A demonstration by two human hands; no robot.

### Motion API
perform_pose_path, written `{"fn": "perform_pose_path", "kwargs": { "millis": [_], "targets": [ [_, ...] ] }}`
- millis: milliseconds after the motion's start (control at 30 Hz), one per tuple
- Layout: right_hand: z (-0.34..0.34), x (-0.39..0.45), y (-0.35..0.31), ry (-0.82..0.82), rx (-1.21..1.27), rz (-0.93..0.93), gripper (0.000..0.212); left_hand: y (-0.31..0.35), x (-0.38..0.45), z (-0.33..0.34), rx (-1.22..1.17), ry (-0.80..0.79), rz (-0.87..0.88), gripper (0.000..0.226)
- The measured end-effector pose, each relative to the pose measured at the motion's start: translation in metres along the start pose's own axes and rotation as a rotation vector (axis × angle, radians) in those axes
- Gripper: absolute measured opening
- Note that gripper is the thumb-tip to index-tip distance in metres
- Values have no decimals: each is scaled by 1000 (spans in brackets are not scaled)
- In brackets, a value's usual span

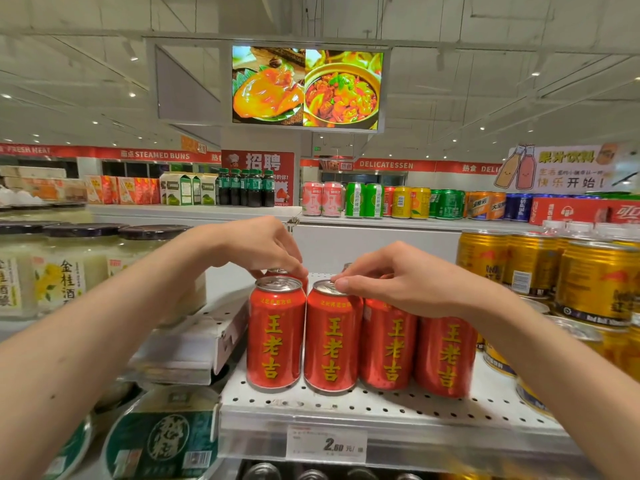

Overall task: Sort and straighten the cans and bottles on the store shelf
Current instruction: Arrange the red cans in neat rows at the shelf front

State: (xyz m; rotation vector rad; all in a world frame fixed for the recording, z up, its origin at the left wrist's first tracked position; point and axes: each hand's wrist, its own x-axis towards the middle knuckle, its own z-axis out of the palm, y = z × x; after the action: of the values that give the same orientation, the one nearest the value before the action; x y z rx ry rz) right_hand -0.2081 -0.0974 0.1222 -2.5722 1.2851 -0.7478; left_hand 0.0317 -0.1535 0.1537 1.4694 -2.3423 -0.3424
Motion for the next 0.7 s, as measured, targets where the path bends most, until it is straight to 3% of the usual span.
{"fn": "perform_pose_path", "kwargs": {
  "millis": [133, 300, 400, 567, 700],
  "targets": [
    [1, -2, -2, 16, -11, 2, 33, -1, -5, 2, 40, 34, 13, 36],
    [-8, -4, -2, 95, 76, 35, 27, 3, -31, 7, 59, 201, 108, 51],
    [-22, 4, 4, 161, -9, 128, 25, 12, -51, 14, 49, 187, 104, 73],
    [-24, 37, 16, -25, -249, 246, 31, 16, -59, 31, 7, 121, 49, 84],
    [-20, 48, 22, -94, -223, 283, 34, 10, -59, 36, -101, 129, 29, 86]
  ]
}}
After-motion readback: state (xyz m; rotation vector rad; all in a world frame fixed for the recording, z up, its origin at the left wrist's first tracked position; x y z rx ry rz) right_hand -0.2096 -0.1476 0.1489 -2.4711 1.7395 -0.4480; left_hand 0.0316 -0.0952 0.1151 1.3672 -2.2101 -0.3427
